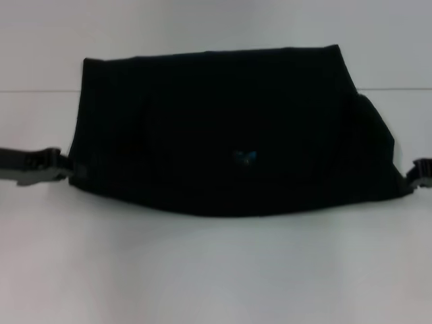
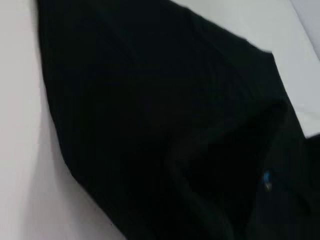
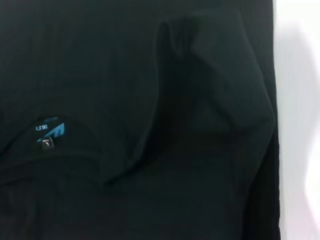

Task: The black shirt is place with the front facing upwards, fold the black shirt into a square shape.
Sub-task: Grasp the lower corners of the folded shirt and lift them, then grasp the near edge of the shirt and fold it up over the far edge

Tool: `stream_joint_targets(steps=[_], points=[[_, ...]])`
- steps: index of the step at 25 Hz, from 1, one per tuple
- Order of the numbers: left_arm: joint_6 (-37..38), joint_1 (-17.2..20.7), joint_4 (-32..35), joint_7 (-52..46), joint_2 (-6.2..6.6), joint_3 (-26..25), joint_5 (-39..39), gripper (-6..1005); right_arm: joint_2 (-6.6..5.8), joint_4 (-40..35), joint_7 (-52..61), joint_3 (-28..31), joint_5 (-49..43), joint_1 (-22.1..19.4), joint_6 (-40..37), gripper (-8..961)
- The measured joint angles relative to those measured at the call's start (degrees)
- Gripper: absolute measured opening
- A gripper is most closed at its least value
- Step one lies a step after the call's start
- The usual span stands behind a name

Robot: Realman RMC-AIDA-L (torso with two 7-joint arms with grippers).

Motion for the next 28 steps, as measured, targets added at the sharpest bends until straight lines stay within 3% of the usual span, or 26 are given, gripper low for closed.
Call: stream_joint_targets(steps=[11, 20, 28], points=[[17.12, 4.45, 5.18, 0.6, 0.91, -0.45, 5.42, 113, -1.12, -3.42, -1.62, 0.67, -0.01, -5.15, -16.36, 4], [25.84, 5.6, 6.88, 1.44, 0.55, -0.23, 6.16, 122, -0.51, -6.34, -2.11, 1.15, -0.01, -8.48, -24.59, 4], [25.43, 5.53, 7.63, 1.22, 0.32, -1.91, 7.35, 129, -0.16, -8.74, -2.94, 4.31, 0.21, -9.55, -27.98, 4]])
